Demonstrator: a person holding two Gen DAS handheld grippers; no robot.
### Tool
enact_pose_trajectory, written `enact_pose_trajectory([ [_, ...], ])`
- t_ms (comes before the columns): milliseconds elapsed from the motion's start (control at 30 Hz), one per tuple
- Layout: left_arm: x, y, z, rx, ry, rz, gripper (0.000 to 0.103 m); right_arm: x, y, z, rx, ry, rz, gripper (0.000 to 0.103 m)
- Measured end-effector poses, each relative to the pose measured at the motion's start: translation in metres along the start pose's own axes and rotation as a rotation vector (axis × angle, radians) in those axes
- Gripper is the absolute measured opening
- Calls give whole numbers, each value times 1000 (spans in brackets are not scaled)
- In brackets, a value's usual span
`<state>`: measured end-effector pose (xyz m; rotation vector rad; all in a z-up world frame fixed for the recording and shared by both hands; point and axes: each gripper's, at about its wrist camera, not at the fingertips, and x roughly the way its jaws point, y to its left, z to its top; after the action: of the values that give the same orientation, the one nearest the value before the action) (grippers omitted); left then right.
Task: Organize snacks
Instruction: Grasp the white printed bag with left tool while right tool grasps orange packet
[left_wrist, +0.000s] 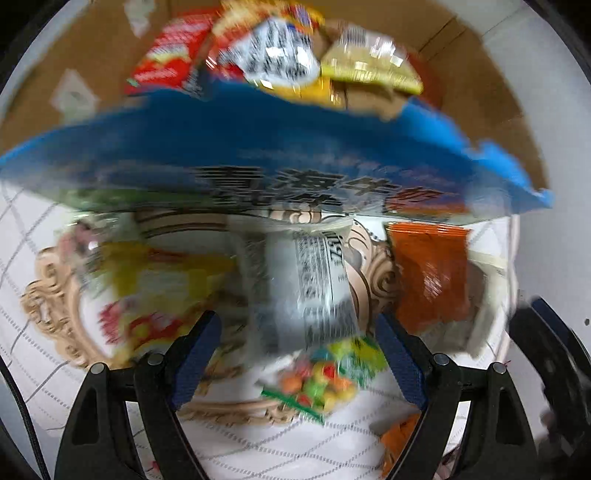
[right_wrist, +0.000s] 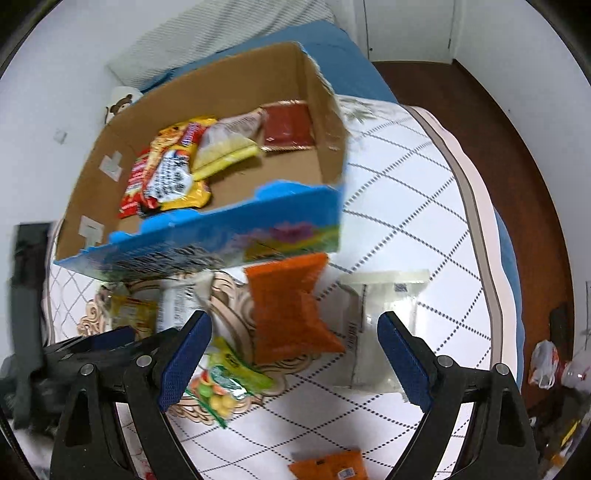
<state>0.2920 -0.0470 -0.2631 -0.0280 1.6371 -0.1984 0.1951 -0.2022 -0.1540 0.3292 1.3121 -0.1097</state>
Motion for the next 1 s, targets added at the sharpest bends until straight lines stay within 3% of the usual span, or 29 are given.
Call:
enact_pose_trajectory([
  [67, 15, -7, 6, 4, 13, 16, 81, 3, -5, -2, 5, 9, -7, 88],
  [100, 20, -9, 7, 7, 17, 23, 73, 5, -7, -2, 7, 13, -9, 87],
  [133, 24, -11, 6, 14, 5, 46, 58, 6, -7, -2, 7, 17, -9, 87],
  [167, 25, -12, 5, 25, -4, 63, 53, 9, -7, -1, 4, 22, -11, 86],
  [267, 24, -8, -1, 29, -20, 69, 44, 19, -3, 2, -8, 36, -14, 86],
  [500, 17, 36, -38, -60, -25, 96, 44, 73, 24, 10, -74, 123, -52, 86],
  [533, 17, 43, -46, -74, -21, 96, 44, 83, 26, 9, -82, 143, -67, 78],
  [567, 17, 47, -52, -86, -20, 94, 44, 89, 26, 8, -84, 156, -72, 60],
  [667, 16, 55, -70, -106, -12, 79, 44, 104, 29, -3, -104, 197, -79, 55],
  [867, 33, 51, -87, -101, 30, 39, 48, 99, 31, -46, -180, 267, -55, 54],
  [1000, 45, 46, -81, -128, 41, 30, 52, 104, 22, -60, -127, 295, -17, 58],
])
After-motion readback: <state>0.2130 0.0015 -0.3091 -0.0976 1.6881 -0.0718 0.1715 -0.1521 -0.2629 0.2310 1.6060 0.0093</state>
